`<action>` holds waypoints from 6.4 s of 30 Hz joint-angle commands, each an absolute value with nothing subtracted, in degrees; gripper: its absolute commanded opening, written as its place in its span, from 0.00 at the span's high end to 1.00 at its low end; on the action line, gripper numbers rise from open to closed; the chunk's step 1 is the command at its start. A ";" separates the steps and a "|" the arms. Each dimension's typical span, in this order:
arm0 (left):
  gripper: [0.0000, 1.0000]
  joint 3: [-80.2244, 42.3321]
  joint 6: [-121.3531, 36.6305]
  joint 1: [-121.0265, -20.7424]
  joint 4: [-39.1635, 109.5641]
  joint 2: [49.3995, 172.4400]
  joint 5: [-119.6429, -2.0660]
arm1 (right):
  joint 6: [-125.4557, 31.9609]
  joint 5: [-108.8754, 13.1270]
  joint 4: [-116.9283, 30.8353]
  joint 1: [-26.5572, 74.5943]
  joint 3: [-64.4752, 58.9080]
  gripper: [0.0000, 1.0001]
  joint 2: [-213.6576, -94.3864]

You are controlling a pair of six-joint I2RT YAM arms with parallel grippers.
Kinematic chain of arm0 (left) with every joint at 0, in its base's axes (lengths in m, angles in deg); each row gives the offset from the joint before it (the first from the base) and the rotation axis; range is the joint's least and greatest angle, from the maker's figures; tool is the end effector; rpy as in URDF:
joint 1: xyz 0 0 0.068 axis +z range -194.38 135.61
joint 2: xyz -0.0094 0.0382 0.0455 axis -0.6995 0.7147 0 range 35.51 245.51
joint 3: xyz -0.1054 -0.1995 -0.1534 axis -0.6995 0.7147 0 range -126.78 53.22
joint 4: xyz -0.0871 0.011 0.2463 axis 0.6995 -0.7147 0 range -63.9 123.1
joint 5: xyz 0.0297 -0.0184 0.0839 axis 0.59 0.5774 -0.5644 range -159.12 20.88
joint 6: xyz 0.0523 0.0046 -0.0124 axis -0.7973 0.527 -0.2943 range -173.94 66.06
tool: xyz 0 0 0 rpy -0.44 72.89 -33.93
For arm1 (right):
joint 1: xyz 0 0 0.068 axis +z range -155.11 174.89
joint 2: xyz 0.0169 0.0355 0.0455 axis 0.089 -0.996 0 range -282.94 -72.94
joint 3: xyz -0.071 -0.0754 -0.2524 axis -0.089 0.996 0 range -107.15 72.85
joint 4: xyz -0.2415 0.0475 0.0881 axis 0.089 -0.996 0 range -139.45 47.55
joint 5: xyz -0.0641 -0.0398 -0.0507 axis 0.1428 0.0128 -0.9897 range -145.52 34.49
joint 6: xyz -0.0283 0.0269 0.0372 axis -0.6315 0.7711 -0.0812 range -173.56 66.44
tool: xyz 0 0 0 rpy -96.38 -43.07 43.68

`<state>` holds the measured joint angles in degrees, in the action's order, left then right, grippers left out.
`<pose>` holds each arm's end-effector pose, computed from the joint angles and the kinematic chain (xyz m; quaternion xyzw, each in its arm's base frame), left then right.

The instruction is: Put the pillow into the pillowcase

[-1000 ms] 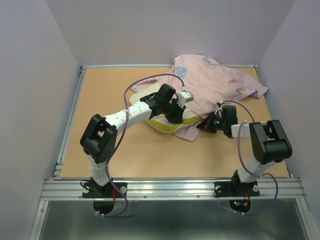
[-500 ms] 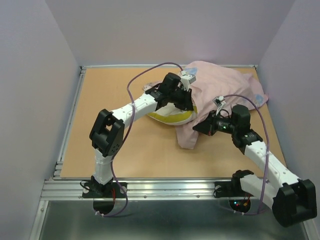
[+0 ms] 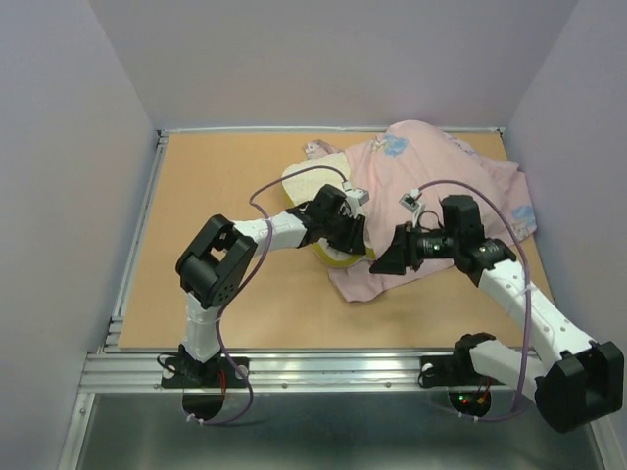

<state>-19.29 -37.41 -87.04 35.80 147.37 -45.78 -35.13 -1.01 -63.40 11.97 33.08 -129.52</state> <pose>0.3076 -0.3027 0.1859 0.2862 0.8319 -0.3743 0.2931 0.1839 0.0867 0.2625 -0.1922 0.8005 0.5109 0.2474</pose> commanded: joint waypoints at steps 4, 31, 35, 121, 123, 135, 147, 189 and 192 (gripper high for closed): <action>0.31 -8.66 -49.80 -86.40 35.73 129.76 -40.98 | -46.17 -21.11 -70.93 12.29 10.20 0.28 -140.60; 0.56 -20.37 -84.26 -73.00 14.46 143.20 -29.94 | -64.11 -42.86 -71.98 12.29 0.79 0.17 -171.64; 0.58 -10.60 -83.04 -82.58 13.76 132.93 -25.88 | -67.79 -43.65 -73.03 12.29 0.86 0.17 -169.54; 1.00 -13.41 -15.00 -61.17 75.73 151.02 -8.48 | -59.54 -44.61 -74.18 25.30 10.18 0.99 -148.08; 1.00 -9.65 -16.83 -61.17 72.67 148.03 -5.94 | -58.58 -48.29 -72.09 25.21 9.75 0.99 -149.49; 1.00 -4.26 -76.96 -65.56 -0.07 131.39 -5.48 | -46.81 -60.52 -66.27 22.23 2.53 0.99 -164.16; 0.56 -10.23 -65.90 -64.07 23.04 124.74 -27.52 | -48.54 -46.58 -66.17 21.35 9.22 0.80 -160.40; 0.22 -23.69 -62.82 -68.02 14.03 128.25 -60.41 | -42.32 -22.82 -84.20 1.57 -2.05 0.00 -169.01; 0.21 -19.21 -60.89 -70.57 14.20 127.19 -63.39 | -41.00 -22.99 -83.41 1.57 1.92 0.00 -169.27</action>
